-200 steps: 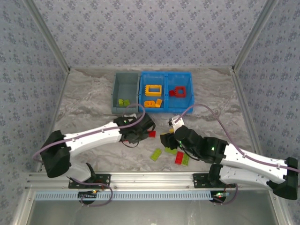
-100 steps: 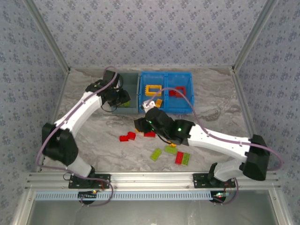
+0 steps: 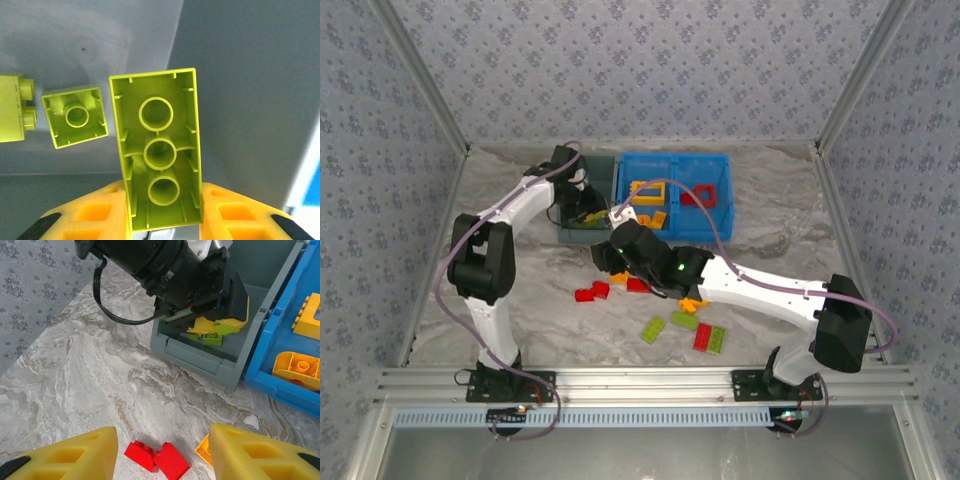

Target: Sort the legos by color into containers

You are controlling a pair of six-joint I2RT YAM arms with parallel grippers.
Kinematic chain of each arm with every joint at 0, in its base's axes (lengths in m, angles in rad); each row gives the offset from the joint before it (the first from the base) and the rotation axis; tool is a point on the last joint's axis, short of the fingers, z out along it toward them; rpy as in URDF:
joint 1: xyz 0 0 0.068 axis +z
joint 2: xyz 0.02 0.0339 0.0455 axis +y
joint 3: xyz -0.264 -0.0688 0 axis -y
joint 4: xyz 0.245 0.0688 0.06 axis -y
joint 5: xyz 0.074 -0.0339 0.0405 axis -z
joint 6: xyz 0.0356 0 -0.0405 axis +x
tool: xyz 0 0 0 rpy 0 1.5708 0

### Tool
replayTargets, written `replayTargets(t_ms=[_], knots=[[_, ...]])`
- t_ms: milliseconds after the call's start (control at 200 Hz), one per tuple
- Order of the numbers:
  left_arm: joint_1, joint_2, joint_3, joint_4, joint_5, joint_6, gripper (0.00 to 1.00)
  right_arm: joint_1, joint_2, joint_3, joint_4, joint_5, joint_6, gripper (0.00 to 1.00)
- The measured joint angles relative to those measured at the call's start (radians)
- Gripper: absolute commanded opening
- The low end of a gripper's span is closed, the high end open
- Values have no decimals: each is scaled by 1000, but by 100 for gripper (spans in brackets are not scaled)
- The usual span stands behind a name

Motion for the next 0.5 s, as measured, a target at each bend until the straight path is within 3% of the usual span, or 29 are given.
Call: replayTargets(t_ms=[225, 500], knots=[[0, 10, -3, -1, 11, -26, 48, -11, 0, 0, -7, 14, 7, 55], [3, -46, -24, -5, 11, -39, 49, -18, -3, -2, -38, 45, 7, 55]])
